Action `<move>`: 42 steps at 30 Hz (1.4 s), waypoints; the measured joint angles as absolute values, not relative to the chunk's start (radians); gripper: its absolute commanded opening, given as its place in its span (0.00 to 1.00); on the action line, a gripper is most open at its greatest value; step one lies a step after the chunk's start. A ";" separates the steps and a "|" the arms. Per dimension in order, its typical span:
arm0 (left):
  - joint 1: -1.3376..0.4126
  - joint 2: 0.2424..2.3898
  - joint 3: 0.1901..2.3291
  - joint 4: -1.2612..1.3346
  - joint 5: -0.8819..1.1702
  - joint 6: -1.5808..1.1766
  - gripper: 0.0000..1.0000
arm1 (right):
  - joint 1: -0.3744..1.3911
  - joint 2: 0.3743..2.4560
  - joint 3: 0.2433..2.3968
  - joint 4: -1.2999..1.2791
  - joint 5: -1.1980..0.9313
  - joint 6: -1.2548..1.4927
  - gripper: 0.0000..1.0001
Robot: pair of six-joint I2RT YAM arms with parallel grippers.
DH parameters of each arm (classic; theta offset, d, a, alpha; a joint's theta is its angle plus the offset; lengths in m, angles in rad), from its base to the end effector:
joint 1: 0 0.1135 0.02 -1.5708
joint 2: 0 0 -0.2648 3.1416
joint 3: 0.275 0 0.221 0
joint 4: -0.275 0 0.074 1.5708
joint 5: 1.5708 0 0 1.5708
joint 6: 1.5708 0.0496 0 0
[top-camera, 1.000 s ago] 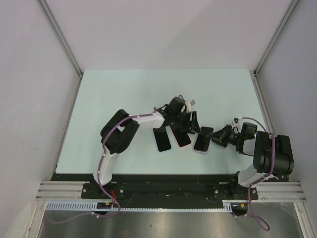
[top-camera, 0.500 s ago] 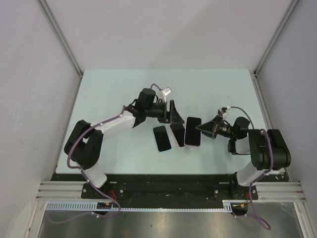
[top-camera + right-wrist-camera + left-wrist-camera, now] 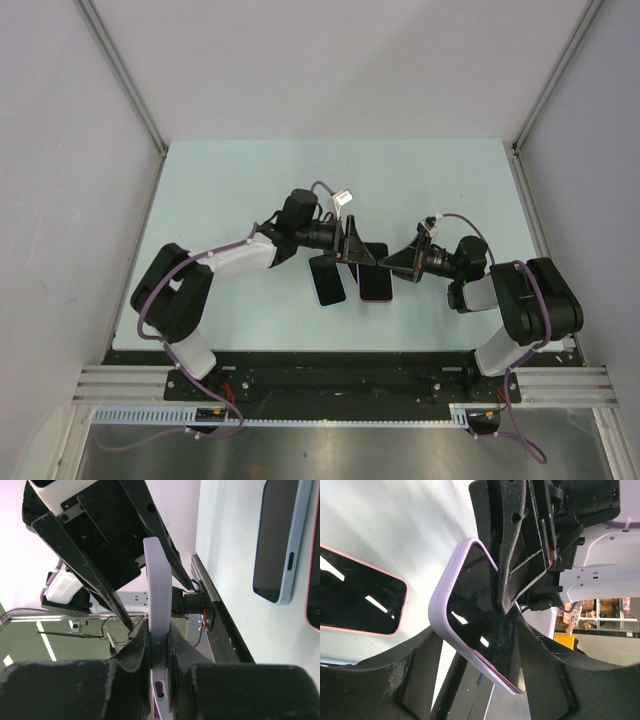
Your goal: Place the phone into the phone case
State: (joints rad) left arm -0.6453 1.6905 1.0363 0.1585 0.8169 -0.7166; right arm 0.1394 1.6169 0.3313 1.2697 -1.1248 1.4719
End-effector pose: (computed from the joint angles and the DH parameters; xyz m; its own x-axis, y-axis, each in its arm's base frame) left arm 0.2594 -0.2405 0.2432 -0.8934 0.1099 -0.4355 0.4471 0.3094 -0.8392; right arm 0.2364 0.0784 0.1893 -0.9501 0.3001 -0.0844 -0.0784 0.0320 0.9964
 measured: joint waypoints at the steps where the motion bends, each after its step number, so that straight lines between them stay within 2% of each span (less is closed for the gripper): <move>1: -0.651 1.690 1.030 0.162 0.818 -0.719 0.61 | 0.146 1.611 0.334 1.270 -1.122 1.475 0.08; 3: -0.661 1.689 1.021 0.170 0.820 -0.730 0.56 | 0.153 1.601 0.335 1.271 -1.121 1.482 0.09; 5: -0.670 1.683 0.999 0.194 0.824 -0.746 0.38 | 0.157 1.592 0.335 1.274 -1.117 1.489 0.17; 6: -0.674 1.679 0.985 0.214 0.828 -0.764 0.30 | 0.158 1.589 0.335 1.275 -1.115 1.492 0.22; 7: -0.675 1.676 0.971 0.241 0.836 -0.789 0.19 | 0.159 1.587 0.336 1.277 -1.118 1.489 0.35; 10: -0.673 1.673 0.941 0.329 0.871 -0.856 0.04 | 0.162 1.584 0.336 1.283 -1.114 1.488 0.53; 11: -0.675 1.672 0.933 0.353 0.876 -0.867 0.00 | 0.165 1.579 0.336 1.284 -1.117 1.493 0.56; 13: -0.679 1.672 0.925 0.371 0.876 -0.880 0.00 | 0.175 1.557 0.325 1.292 -1.119 1.492 0.64; 17: -0.677 1.669 0.924 0.380 0.875 -0.893 0.00 | 0.202 1.514 0.262 1.311 -1.123 1.477 0.66; 22: -0.662 1.636 0.924 0.369 0.867 -0.896 0.00 | 0.230 1.513 0.225 1.306 -1.128 1.450 0.56; 32: -0.598 1.570 0.930 0.329 0.838 -0.909 0.00 | 0.241 1.442 0.136 1.306 -1.134 1.401 0.47; 38: -0.598 1.571 0.918 0.383 0.850 -0.973 0.00 | 0.243 1.423 0.140 1.308 -1.134 1.401 0.58; 42: -0.598 1.572 0.909 0.406 0.857 -1.009 0.00 | 0.243 1.424 0.151 1.307 -1.134 1.394 0.59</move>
State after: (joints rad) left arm -0.5980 1.5719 0.9089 0.4065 0.8570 -1.0088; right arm 0.2428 1.4239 0.1513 1.3071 -1.1339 1.3945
